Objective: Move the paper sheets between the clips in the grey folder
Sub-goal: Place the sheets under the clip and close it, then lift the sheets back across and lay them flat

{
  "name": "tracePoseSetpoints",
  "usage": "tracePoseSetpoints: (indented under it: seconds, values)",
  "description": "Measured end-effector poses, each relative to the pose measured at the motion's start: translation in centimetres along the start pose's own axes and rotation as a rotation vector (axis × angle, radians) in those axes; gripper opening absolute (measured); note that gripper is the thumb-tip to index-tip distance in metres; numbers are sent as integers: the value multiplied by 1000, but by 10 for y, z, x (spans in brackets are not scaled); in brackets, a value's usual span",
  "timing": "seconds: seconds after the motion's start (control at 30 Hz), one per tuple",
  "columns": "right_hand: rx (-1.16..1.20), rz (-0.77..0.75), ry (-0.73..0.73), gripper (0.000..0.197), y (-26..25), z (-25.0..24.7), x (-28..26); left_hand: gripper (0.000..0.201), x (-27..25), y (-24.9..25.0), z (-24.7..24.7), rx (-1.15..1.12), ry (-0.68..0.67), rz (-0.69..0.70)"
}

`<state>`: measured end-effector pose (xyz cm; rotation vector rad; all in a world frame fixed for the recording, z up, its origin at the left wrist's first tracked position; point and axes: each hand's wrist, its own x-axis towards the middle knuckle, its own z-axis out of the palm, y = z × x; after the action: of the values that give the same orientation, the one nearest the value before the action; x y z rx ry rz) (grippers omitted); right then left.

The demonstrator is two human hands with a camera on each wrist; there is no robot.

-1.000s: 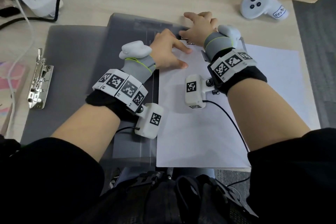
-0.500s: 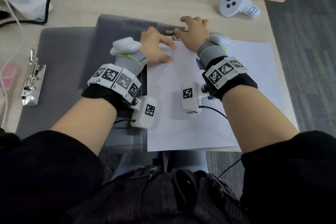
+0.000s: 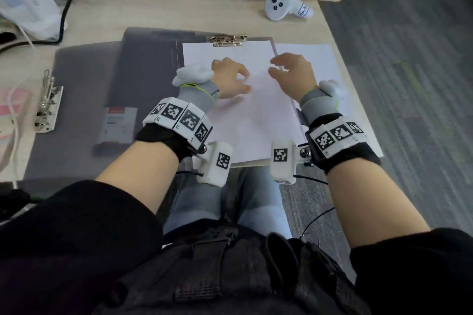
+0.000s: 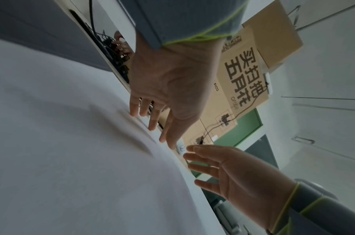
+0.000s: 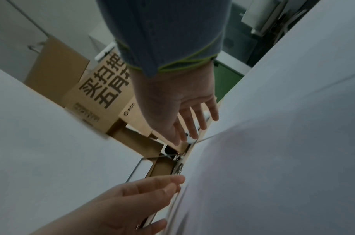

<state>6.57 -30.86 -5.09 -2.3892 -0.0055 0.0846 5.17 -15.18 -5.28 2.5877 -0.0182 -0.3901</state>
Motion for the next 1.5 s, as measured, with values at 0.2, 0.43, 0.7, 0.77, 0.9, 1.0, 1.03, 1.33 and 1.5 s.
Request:
tracePoseSetpoints:
  seconds: [0.2, 0.43, 0.7, 0.77, 0.9, 1.0, 1.03, 1.33, 1.5]
  values:
    - [-129, 321, 150, 45, 62, -40, -42, 33, -18, 36, 33, -91, -98, 156]
    - [-222, 392, 109, 51, 96, -47, -65, 51, -29, 64, 58, 41, -178, 197]
    - [-230, 348, 164, 50, 97, -45, -72, 40, -21, 68, 62, 130, -102, 232]
    - [-250, 336, 167, 47, 98, -44, -73, 39, -20, 69, 62, 130, -100, 234]
    - [-294, 289, 167, 44, 100, -44, -70, 41, -20, 68, 61, 131, -115, 232]
    - [-296, 278, 195, 44, 102, -44, -69, 42, -19, 67, 60, 125, -128, 231]
    - [-293, 284, 202, 44, 101, -44, -69, 42, -19, 67, 60, 121, -130, 231]
    - [-221, 209, 304, 48, 97, -49, -68, 43, -17, 66, 61, 117, -124, 236]
    - [-220, 283, 205, 34, 89, -53, -62, 41, -18, 65, 61, 92, -114, 235]
